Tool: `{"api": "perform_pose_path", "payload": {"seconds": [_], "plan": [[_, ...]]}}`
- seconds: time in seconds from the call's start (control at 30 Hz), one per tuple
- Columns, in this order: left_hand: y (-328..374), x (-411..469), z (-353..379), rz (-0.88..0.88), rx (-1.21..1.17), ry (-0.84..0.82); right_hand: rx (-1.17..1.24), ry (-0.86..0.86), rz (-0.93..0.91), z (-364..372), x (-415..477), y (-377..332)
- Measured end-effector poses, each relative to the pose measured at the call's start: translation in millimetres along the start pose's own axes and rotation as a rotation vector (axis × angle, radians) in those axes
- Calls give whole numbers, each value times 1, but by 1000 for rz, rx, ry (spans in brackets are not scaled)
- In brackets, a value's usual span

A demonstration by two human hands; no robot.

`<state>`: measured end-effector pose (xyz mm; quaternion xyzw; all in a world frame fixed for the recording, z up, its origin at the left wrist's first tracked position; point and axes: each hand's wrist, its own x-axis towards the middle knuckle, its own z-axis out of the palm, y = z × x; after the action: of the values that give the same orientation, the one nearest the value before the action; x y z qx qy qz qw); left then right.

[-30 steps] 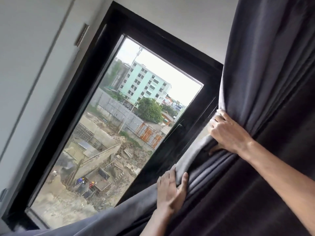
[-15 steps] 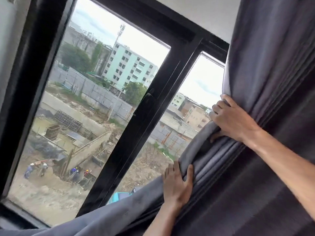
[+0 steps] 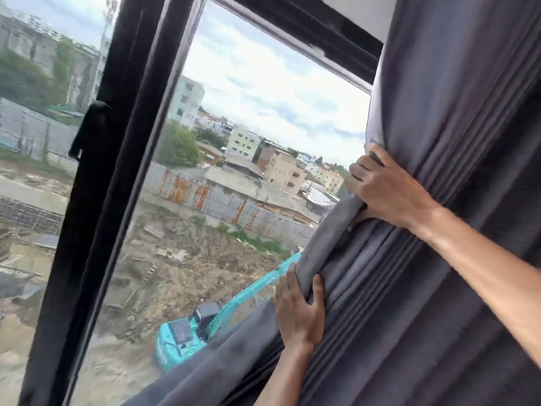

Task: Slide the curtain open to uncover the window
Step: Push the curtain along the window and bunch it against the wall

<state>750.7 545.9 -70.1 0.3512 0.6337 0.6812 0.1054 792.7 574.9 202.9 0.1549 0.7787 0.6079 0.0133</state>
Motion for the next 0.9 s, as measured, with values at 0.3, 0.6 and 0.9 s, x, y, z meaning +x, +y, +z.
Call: {"api": "perform_pose_path", "payload": {"seconds": [0.3, 0.6, 0.9], "plan": [[14, -25, 119, 64, 44, -14, -50, -27, 44, 98, -81, 38], [27, -70, 237, 41, -21, -81, -71, 7, 80, 189, -161, 68], [38, -110, 338, 35, -86, -158, -2, 56, 139, 261, -236, 91]]}}
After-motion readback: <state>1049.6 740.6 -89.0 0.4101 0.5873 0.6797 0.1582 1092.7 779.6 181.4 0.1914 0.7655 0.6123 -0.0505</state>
